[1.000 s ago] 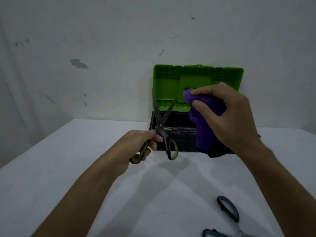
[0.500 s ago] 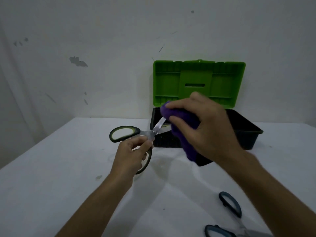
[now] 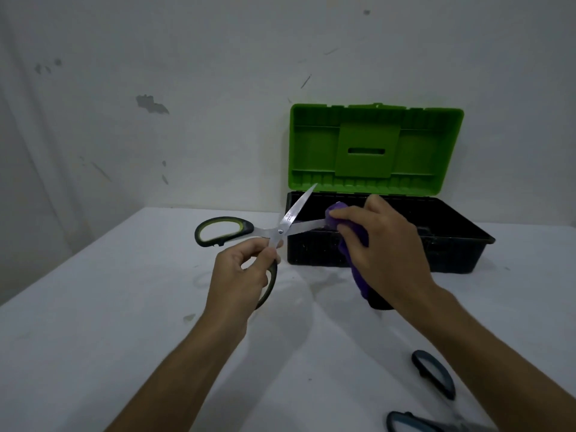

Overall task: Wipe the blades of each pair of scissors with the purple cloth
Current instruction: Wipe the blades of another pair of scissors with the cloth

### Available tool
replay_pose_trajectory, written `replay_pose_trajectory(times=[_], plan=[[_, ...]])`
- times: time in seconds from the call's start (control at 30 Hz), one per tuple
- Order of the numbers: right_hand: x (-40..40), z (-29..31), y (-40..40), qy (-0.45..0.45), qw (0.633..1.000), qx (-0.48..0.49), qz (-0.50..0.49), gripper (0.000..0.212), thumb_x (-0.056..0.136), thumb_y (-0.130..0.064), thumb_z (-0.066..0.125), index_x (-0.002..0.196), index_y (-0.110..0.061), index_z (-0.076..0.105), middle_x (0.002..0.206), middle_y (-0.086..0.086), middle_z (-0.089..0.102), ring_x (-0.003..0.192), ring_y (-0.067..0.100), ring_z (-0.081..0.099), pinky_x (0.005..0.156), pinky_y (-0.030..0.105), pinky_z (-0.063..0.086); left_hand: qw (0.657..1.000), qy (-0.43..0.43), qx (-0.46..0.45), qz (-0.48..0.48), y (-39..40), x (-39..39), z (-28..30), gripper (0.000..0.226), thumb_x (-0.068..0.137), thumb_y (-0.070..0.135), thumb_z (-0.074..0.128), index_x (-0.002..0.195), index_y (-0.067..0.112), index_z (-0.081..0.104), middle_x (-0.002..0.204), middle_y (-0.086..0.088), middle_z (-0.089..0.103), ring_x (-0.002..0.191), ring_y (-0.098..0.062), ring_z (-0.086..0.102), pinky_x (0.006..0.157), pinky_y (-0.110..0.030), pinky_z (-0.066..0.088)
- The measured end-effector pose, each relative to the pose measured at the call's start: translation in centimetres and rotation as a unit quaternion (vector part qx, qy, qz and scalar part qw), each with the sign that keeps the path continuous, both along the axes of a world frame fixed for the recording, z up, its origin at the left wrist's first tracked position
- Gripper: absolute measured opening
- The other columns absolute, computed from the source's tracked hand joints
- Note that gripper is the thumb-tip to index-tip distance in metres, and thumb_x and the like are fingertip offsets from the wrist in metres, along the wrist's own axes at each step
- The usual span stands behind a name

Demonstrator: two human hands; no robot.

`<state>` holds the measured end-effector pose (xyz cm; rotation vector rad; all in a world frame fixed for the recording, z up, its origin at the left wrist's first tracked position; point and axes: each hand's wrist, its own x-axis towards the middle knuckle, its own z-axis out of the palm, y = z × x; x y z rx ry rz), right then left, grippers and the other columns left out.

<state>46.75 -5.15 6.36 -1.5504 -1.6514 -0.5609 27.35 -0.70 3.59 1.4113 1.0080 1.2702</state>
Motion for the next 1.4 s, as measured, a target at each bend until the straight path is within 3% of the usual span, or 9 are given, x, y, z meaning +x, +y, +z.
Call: replay_pose_trajectory(times=[0.17,0.23,0.33,0.47,0.73,0.87,1.0,1.27,1.4], plan=[[-2.7,-0.2,-0.6,-0.056,0.993,-0.026,0.098,0.027,0.092,-0.024,0.063,0.119,-0.025,0.066,0.087,-0.006,0.044,0.067,0.011,0.047,0.055,0.022,0.042,0.997,0.049,0.056,0.000,-0.7,1.2,-0.7,0.019,0.094,0.018,0.061,0.080,0.023,0.072,0.067,0.011,0.067,0.061,-0.001,0.055,0.060,-0.017,0.044],[-3.5,-1.2,-0.5,-0.069,0.992,-0.042,0.100,0.026,0.091,-0.023,0.065,0.117,-0.025,0.067,0.086,-0.004,0.046,0.063,0.010,0.045,0.051,0.022,0.039,0.998,0.036,0.043,-0.015,-0.9,1.2,-0.5,0.022,0.095,0.015,0.059,0.079,0.023,0.071,0.066,0.009,0.066,0.054,-0.002,0.053,0.051,-0.011,0.041],[-2.7,-1.5,-0.2,-0.063,0.994,-0.024,0.086,0.024,0.093,-0.024,0.062,0.117,-0.024,0.066,0.087,0.000,0.047,0.059,0.016,0.048,0.045,0.030,0.045,0.999,-0.026,-0.025,-0.040,-0.7,0.6,0.0,0.020,0.095,0.008,0.057,0.082,0.012,0.071,0.063,0.001,0.058,0.041,-0.007,0.030,0.036,-0.013,0.025],[-0.6,-0.3,-0.2,-0.028,0.999,-0.004,0.017,0.023,0.094,-0.023,0.061,0.116,-0.023,0.066,0.086,-0.001,0.045,0.060,0.019,0.049,0.048,0.041,0.050,0.997,-0.049,-0.037,-0.041,-0.3,0.2,0.3,0.017,0.096,0.008,0.056,0.092,0.010,0.072,0.074,-0.007,0.056,0.043,-0.010,0.024,0.037,-0.016,0.018],[-2.8,-0.9,-0.4,-0.076,0.990,-0.041,0.109,0.031,0.092,-0.023,0.063,0.123,-0.025,0.064,0.089,-0.005,0.046,0.068,0.010,0.047,0.056,0.021,0.043,0.997,0.061,0.046,-0.026,-0.8,0.8,-0.3,0.016,0.095,0.014,0.058,0.083,0.013,0.068,0.070,0.005,0.065,0.042,0.003,0.046,0.050,-0.021,0.032],[-1.2,-1.8,0.3,-0.029,0.995,-0.043,0.088,0.028,0.092,-0.022,0.064,0.119,-0.024,0.066,0.089,-0.008,0.043,0.066,0.010,0.048,0.055,0.020,0.043,0.999,0.030,0.001,-0.035,-0.4,0.2,-0.3,0.015,0.095,0.008,0.057,0.091,0.010,0.071,0.066,0.006,0.062,0.038,-0.005,0.032,0.038,-0.013,0.027],[1.2,-0.9,0.3,0.004,0.999,-0.020,0.025,0.025,0.092,-0.022,0.063,0.117,-0.022,0.067,0.085,-0.004,0.046,0.066,0.013,0.048,0.055,0.035,0.051,1.000,0.019,-0.012,-0.016,0.0,0.0,-0.4,0.015,0.095,0.010,0.056,0.092,0.011,0.071,0.065,0.007,0.061,0.037,-0.006,0.028,0.038,-0.015,0.025],[-2.9,-1.2,-0.5,-0.049,0.990,-0.085,0.100,0.033,0.094,-0.022,0.060,0.126,-0.025,0.062,0.093,-0.005,0.047,0.073,0.015,0.053,0.060,0.030,0.050,0.997,0.055,0.052,-0.018,-0.9,0.7,-0.4,0.011,0.095,0.012,0.056,0.091,0.016,0.065,0.072,-0.002,0.067,0.043,0.001,0.047,0.054,-0.024,0.036],[-2.3,-1.2,-0.5,-0.044,0.993,-0.081,0.080,0.032,0.094,-0.022,0.062,0.125,-0.026,0.064,0.091,-0.009,0.040,0.069,0.013,0.049,0.056,0.019,0.035,0.998,0.047,0.041,-0.032,-0.9,0.7,-0.3,0.011,0.096,0.010,0.054,0.094,0.013,0.065,0.071,-0.001,0.064,0.041,0.002,0.046,0.053,-0.025,0.034]])
